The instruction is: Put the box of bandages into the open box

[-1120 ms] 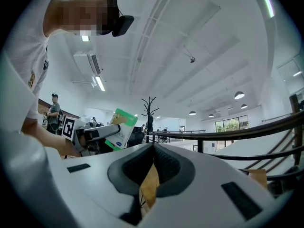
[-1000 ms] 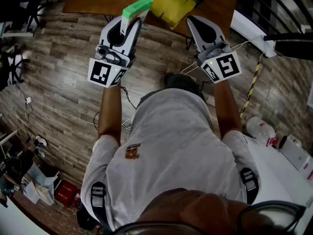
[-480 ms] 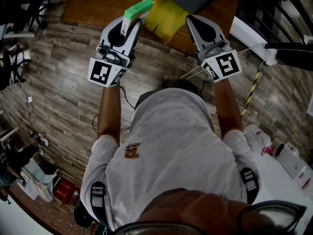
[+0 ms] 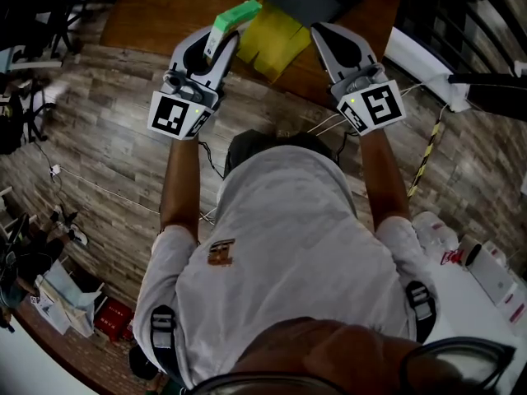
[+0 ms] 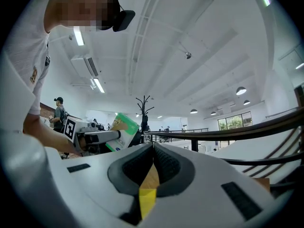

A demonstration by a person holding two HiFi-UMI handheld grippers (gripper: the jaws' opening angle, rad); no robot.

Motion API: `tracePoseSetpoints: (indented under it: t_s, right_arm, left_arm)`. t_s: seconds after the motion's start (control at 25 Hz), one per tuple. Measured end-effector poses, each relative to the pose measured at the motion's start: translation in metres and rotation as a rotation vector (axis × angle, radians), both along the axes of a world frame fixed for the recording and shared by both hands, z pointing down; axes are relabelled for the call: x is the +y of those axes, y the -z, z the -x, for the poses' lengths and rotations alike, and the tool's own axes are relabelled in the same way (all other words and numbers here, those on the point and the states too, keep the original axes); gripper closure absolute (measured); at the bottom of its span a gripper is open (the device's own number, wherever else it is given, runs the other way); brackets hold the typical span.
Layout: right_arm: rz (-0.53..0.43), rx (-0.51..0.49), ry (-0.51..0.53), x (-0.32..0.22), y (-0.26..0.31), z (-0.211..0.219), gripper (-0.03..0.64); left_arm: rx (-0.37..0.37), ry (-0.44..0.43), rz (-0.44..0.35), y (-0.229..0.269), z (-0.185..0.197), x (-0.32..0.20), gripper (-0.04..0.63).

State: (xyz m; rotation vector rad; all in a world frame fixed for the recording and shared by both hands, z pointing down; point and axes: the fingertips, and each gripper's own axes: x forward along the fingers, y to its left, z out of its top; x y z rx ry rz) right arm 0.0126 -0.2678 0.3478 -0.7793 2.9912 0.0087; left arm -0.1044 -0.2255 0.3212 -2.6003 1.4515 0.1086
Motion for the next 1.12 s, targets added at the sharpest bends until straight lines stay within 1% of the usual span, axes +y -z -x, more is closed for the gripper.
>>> tracePoseSetpoints:
  t_s: [0.16,0.4,0.6,0.8,1.12]
  right_arm:
    - [0.005,0.005,-0.015,-0.002,0.002,0.002,0.584]
    - [0.003,0.039,-0.049,-0.006,0.002,0.004,0.584]
    - [0.021,0.053,-0.083,-0.01,-0.004,0.006,0.584]
    - [0.041,0.073,-0.109,-0.012,-0.014,0.005,0.584]
    - [0.061,0.091,-0.136,-0.009,-0.021,0.003,0.584]
  left_arm:
    - [-0.044,-0.04,0.028,-0.006,-0.003,-0.009,0.489]
    - [-0.104,-0.106,0.087,-0.022,-0.009,-0.031,0.489]
    - [-0.164,-0.164,0.133,-0.04,-0.012,-0.042,0.489]
    - [-0.255,-0.206,0.17,-0.071,-0.014,-0.052,0.489]
    - [-0.376,-0.269,0.252,-0.111,-0.025,-0.06,0.489]
